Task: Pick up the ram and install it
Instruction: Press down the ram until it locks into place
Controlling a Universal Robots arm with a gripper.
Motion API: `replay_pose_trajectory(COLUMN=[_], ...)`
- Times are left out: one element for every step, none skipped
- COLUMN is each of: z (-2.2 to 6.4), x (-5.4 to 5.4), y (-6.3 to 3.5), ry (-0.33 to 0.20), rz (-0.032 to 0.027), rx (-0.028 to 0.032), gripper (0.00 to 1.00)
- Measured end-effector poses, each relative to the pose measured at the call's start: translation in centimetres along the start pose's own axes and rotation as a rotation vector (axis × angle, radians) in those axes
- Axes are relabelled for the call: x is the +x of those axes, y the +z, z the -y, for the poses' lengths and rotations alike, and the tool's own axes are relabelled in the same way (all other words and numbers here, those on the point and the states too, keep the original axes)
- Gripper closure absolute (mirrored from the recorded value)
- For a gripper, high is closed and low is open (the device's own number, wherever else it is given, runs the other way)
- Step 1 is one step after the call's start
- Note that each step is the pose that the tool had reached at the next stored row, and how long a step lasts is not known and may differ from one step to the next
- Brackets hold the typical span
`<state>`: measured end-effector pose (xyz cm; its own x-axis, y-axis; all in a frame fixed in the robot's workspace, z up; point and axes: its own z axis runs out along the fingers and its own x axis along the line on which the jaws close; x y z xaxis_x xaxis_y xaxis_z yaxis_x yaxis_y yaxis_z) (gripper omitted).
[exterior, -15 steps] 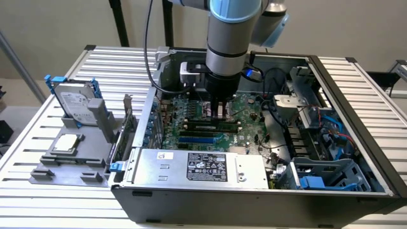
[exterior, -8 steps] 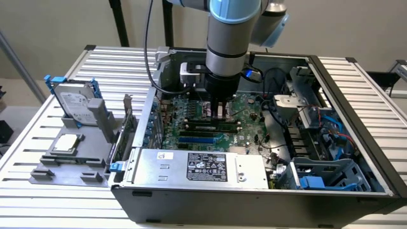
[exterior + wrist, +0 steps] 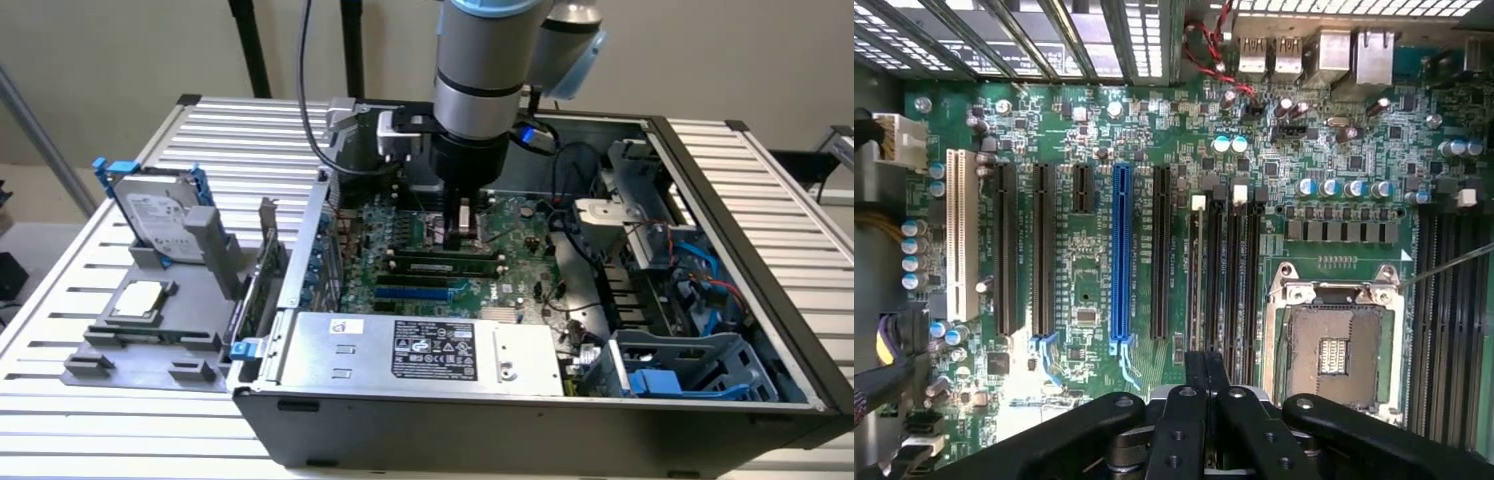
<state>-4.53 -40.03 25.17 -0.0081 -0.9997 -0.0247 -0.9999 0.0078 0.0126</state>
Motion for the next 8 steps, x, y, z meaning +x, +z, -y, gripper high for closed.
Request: replay_pose_trajectory(z=[0.00, 0.00, 0.00, 0.00, 0.00, 0.00, 0.01, 0.00], x=[0.00, 0.00, 0.00, 0.00, 0.00, 0.00, 0.00, 0.00], y=[0.00, 0.00, 0.00, 0.00, -0.01, -0.01, -0.01, -0.01], ry=[0.000, 0.000, 0.000, 0.000, 0.000, 0.000, 0.000, 0.000], rz=[0.0004, 0.0003, 0.0004, 0.0003, 0.0001, 0.0001, 0.0001, 0.0002], rx=[0.0001, 0.0000, 0.0001, 0.0000, 0.0000, 0.0000, 0.0000, 0.0000], gripper=[0.89, 0.89, 0.89, 0.89, 0.89, 0.89, 0.89, 0.89])
